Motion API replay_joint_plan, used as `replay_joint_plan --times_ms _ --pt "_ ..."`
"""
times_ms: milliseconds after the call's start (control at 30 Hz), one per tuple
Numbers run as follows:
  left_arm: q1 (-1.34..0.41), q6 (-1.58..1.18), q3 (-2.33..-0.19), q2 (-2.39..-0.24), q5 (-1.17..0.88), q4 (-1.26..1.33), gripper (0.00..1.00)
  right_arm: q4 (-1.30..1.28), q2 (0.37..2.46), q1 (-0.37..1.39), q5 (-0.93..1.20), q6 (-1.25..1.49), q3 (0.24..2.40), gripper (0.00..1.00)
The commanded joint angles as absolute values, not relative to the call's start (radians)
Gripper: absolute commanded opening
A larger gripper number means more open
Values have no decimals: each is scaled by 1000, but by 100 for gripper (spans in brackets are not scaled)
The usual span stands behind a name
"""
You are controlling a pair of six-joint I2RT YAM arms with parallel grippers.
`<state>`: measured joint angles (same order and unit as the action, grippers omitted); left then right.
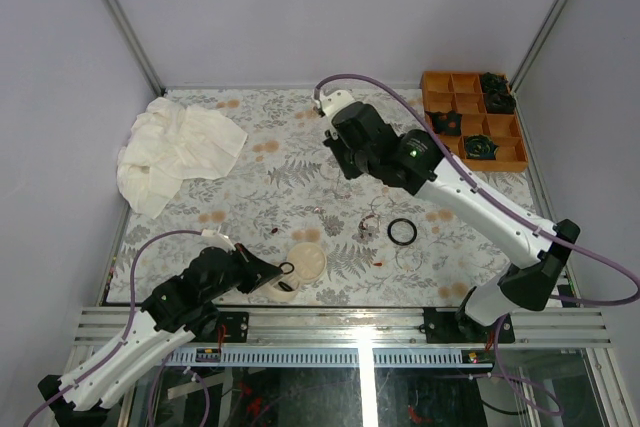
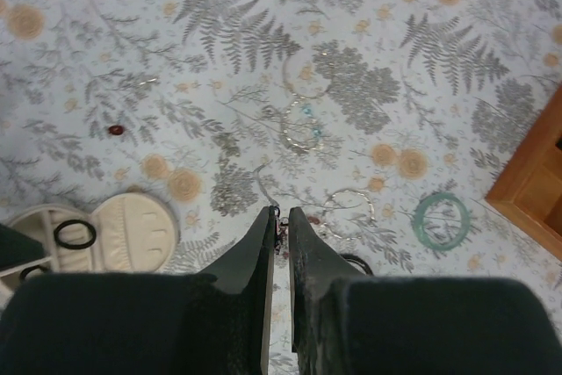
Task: Organize the mixed jewelry
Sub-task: Place the jewelry at the center of the board.
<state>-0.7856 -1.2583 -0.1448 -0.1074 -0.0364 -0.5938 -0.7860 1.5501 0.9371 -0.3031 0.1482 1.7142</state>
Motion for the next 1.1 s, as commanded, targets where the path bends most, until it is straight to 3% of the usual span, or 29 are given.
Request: replay_joint_plan --times_ms 0,700,900,1067 --pt "-793 -1243 -57 -106 -24 -634 1 -796 1508 867 -374 114 1739 2" --pt "-793 -1232 -74 -123 -21 -634 1 -594 1571 634 -213 128 1503 0" --pt "-793 -1232 -74 -123 -22 -634 1 -556 1578 634 -174 162 1421 15" --pt "-793 -1231 -74 -121 -23 -635 1 -544 1573 634 -168 184 1354 42"
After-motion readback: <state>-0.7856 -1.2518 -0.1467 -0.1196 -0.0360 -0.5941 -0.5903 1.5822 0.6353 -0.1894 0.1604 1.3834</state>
